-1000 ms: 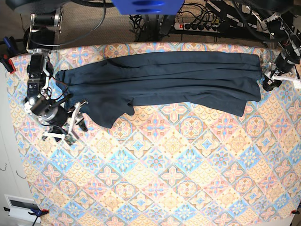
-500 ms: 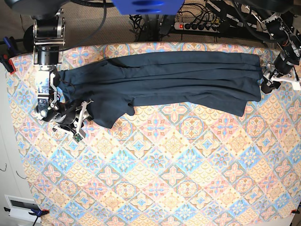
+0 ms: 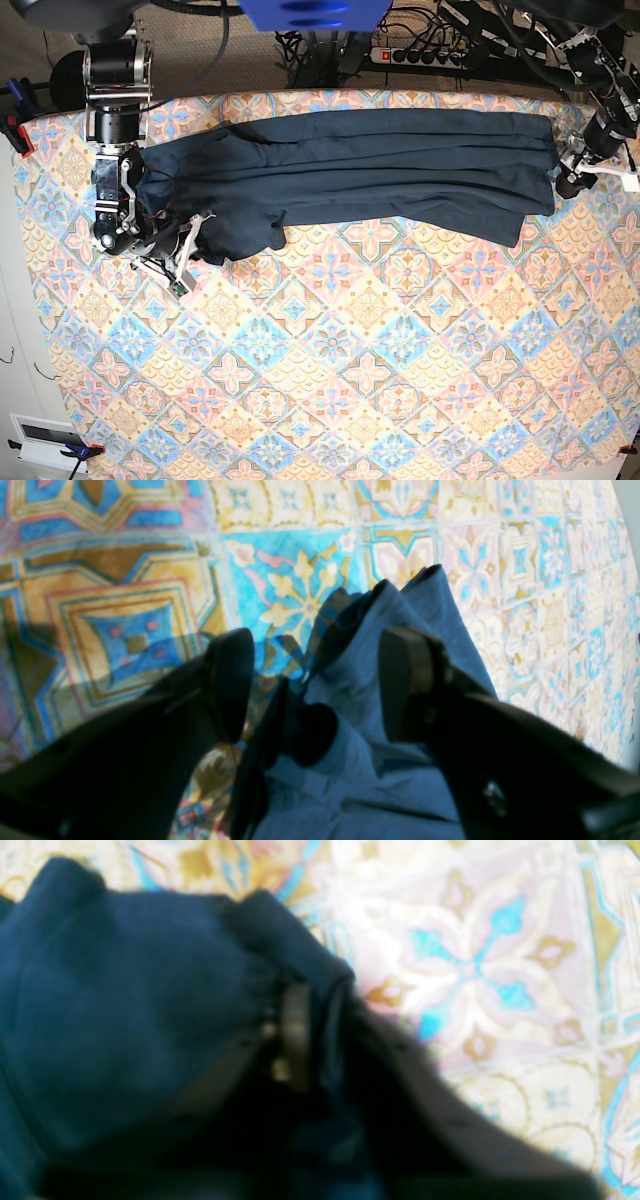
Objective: Layout the t-shirt on the table in an organized manner, then fold the t-shirt properly
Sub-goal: 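Lift the held edge with both grippers and fold it over the shirt, then drag the folded strip with both grippers to flatten it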
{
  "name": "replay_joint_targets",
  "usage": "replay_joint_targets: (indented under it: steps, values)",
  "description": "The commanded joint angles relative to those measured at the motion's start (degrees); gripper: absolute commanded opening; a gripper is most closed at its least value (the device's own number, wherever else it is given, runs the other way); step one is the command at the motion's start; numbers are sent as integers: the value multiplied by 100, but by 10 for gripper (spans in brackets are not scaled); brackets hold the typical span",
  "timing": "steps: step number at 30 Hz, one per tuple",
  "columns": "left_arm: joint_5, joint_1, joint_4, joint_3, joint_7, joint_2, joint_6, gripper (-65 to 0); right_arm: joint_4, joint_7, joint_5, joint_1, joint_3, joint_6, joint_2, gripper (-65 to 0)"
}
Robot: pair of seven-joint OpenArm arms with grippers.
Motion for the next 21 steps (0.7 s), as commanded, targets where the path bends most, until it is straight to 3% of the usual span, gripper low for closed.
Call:
replay_joint_targets:
  steps: [1,4,9,12,21]
  values:
    - [-95,-40,107,-44,-70,-108,-24,-262,195,-105,-7,63,38,21,74,-650]
    - [-95,-40,107,-35,-70,-108,-24,-262,969,-105,81,-7,73,21,65,-643]
    - [-95,-40,107,-35,-79,-108,-24,-262,2340,-114,1277,-754,205,21,189,-644]
    - [-95,-40,107,-35,-79,-108,-24,-262,2929,-132,1681,-1229,372,21,276,-644]
    - [-69,-207,80,-26,-88,-108,-24,-262,4011,-817,1751,-2495,495,21,408,-644]
